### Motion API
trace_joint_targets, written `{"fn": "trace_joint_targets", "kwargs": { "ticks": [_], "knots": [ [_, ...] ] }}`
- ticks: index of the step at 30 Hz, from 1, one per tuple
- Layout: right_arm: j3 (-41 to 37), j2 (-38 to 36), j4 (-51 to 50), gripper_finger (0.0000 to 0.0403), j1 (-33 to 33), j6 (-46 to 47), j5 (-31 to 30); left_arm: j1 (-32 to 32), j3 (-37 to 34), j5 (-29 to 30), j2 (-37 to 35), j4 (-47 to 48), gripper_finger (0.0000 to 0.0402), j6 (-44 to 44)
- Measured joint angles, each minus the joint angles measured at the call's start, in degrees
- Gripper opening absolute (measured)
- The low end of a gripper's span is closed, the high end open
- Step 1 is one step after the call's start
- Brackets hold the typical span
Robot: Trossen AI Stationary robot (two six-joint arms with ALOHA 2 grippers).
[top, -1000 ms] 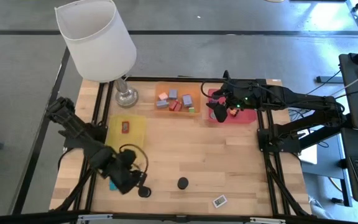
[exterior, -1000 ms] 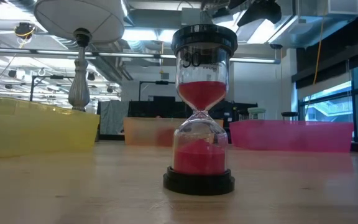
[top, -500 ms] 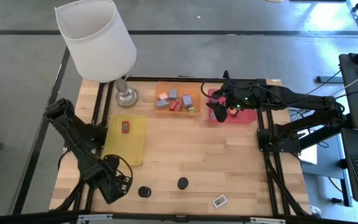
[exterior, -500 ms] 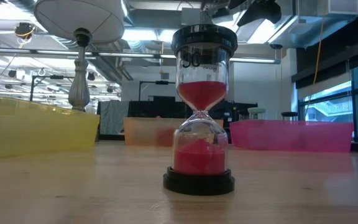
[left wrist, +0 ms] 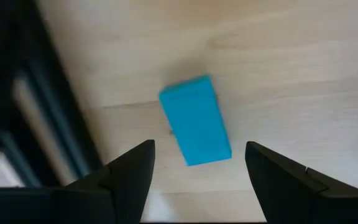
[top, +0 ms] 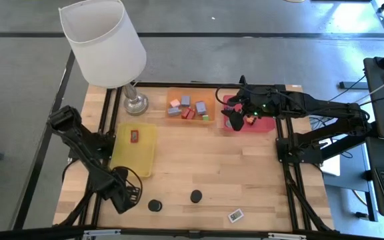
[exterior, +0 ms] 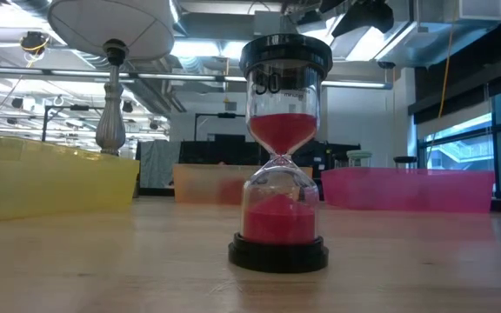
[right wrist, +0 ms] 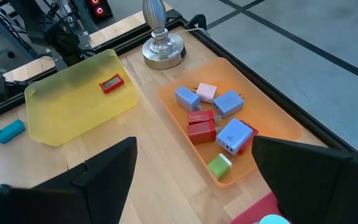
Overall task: Pick & Place Office items
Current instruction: Put the blue digital timer into the yellow bin
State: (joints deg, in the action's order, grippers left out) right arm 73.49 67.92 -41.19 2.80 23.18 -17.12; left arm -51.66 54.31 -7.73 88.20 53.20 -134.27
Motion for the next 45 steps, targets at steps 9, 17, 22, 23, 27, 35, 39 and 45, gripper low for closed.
{"fn": "trace_joint_targets", "kwargs": {
  "ticks": [9, 17, 22, 23, 27, 35, 39, 45],
  "knots": [
    [0.0, 0.0, 0.0, 0.0322, 0.0, 0.0, 0.0, 0.1, -7.6, -1.1, 0.2, -9.3, 0.0247, -1.1],
    [0.0, 0.0, 0.0, 0.0322, 0.0, 0.0, 0.0, 0.0, -9.4, -0.9, 0.2, -10.1, 0.0247, -1.7],
    [0.0, 0.0, 0.0, 0.0322, 0.0, 0.2, 0.0, 0.0, -11.8, -0.9, 0.0, -13.9, 0.0247, -1.8],
    [0.0, 0.0, 0.0, 0.0322, 0.0, 0.2, 0.0, 0.0, -12.0, -0.9, 0.0, -14.3, 0.0247, -1.9],
    [0.0, 0.0, 0.0, 0.0322, 0.0, 0.3, -0.3, 0.0, -12.0, -0.9, 0.0, -14.4, 0.0242, -2.0],
    [0.0, 0.0, 0.2, 0.0322, 0.0, 0.3, -0.4, 0.0, -12.0, -0.7, 0.1, -14.7, 0.0197, -2.1],
    [0.0, 0.0, 0.2, 0.0322, 0.0, 0.3, -0.4, 0.1, -12.0, -0.6, 0.1, -14.9, 0.0164, -2.1],
    [0.0, 0.0, 0.2, 0.0322, 0.0, 0.3, -0.4, 0.1, -11.8, -0.4, -0.3, -15.1, 0.0158, -2.1]
  ]
}}
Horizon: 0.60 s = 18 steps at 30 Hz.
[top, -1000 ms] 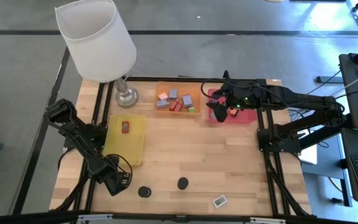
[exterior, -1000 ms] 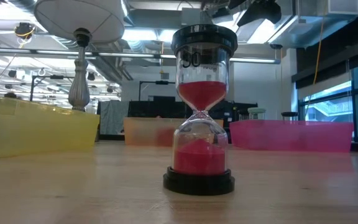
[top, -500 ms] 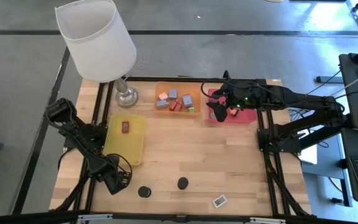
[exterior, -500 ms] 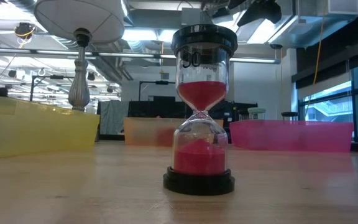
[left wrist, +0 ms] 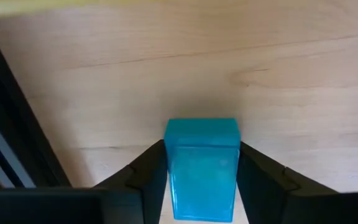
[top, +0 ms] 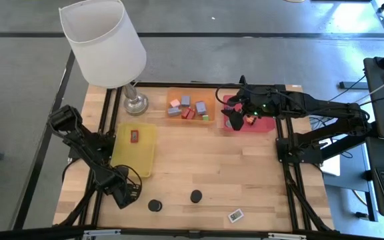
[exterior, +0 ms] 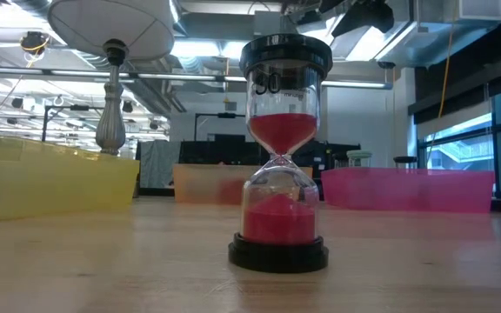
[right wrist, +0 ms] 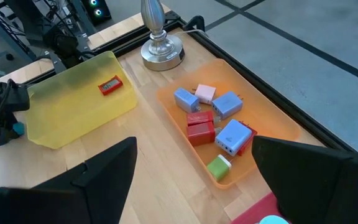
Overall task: Pick & Place Office items
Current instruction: Put the blue digital timer into the yellow bin
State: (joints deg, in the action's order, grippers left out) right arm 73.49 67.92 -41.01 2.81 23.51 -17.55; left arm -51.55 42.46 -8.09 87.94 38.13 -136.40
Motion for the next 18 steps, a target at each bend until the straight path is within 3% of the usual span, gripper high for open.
{"fn": "trace_joint_targets", "kwargs": {
  "ticks": [8, 18],
  "knots": [
    [0.0, 0.0, 0.0, 0.0322, 0.0, 0.0, 0.0, -0.1, 4.3, 2.0, 0.1, -1.0, 0.0161, 1.6],
    [0.0, 0.0, 0.9, 0.0322, 0.0, 0.0, 0.0, 0.9, 11.3, 23.0, 0.0, -0.9, 0.0165, 9.3]
  ]
}}
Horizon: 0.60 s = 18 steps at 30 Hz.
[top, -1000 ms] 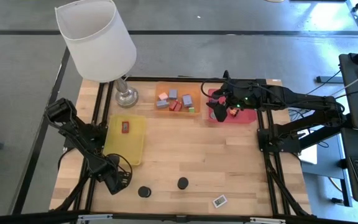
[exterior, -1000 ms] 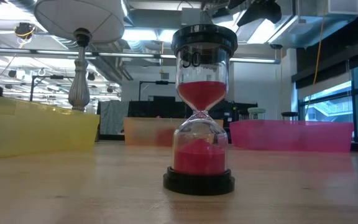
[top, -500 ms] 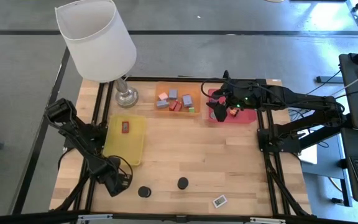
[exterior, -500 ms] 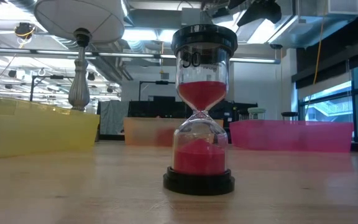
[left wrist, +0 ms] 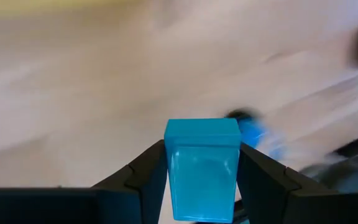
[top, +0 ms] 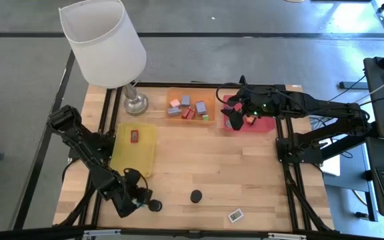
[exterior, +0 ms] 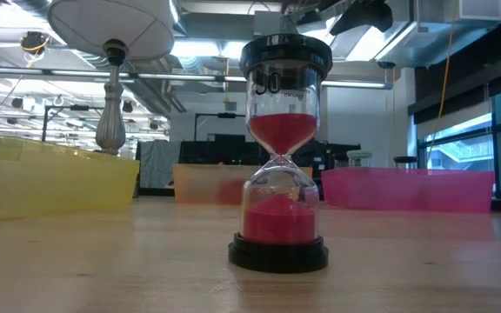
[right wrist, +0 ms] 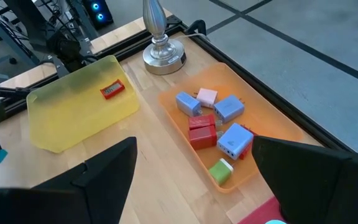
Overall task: Pick & Place Office items
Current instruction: Put the blue digital timer into the yellow bin
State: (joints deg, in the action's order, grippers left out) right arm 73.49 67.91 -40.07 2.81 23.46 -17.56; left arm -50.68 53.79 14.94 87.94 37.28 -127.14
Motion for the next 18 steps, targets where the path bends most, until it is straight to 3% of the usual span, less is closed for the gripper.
{"fn": "trace_joint_targets", "kwargs": {
  "ticks": [8, 18],
  "knots": [
    [0.0, 0.0, 0.0, 0.0322, 0.0, 0.0, 0.0, 4.6, 1.2, 14.9, 0.0, 0.2, 0.0163, 7.2],
    [0.0, 0.0, 0.0, 0.0322, 0.0, 0.0, 0.0, 12.9, 1.2, 23.2, -0.1, 0.3, 0.0163, 17.8]
  ]
}}
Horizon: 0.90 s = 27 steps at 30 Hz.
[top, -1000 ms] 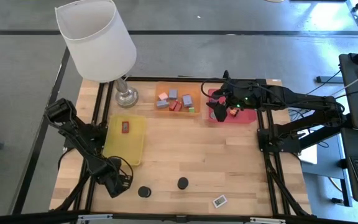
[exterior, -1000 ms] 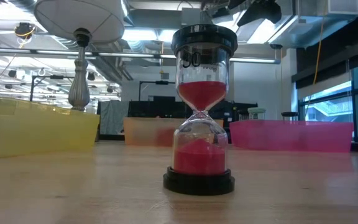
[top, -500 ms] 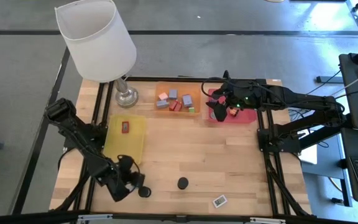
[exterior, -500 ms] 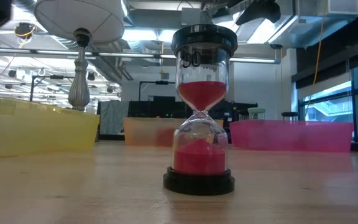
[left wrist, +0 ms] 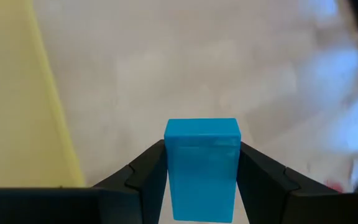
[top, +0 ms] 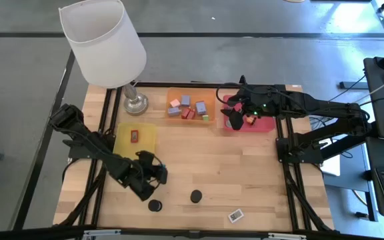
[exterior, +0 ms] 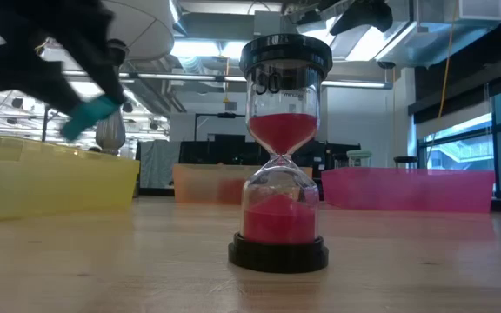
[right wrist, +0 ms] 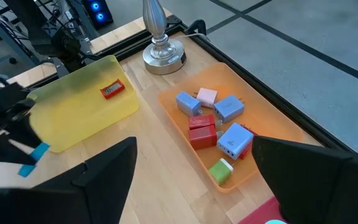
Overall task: Pick & Place Office items
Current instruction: Put the blue digital timer into the yellow bin
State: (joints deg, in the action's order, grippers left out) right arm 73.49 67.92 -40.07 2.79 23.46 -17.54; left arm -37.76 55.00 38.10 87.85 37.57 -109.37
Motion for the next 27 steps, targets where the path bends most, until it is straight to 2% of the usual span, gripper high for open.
{"fn": "trace_joint_targets", "kwargs": {
  "ticks": [4, 9, 12, 21, 27],
  "knots": [
    [0.0, 0.0, 0.0, 0.0322, 0.0, -0.1, 0.0, 4.0, 0.0, 4.4, 0.0, 0.4, 0.0164, 3.7],
    [0.0, 0.0, 0.0, 0.0322, 0.0, -0.3, 0.0, 9.4, 0.0, 9.3, 0.0, 3.3, 0.0163, 4.3],
    [0.0, 0.0, 0.0, 0.0322, 0.0, -0.3, 0.0, 12.4, 0.0, 7.7, -0.6, 7.1, 0.0164, 4.2],
    [0.0, 0.0, 0.0, 0.0322, 0.0, -1.5, 0.0, 18.6, 0.0, -2.1, -3.3, 20.7, 0.0164, 4.1],
    [0.0, 0.0, 0.0, 0.0322, 0.0, -1.9, -1.6, 19.8, 0.0, -2.5, -7.1, 23.6, 0.0162, 4.1]
  ]
}}
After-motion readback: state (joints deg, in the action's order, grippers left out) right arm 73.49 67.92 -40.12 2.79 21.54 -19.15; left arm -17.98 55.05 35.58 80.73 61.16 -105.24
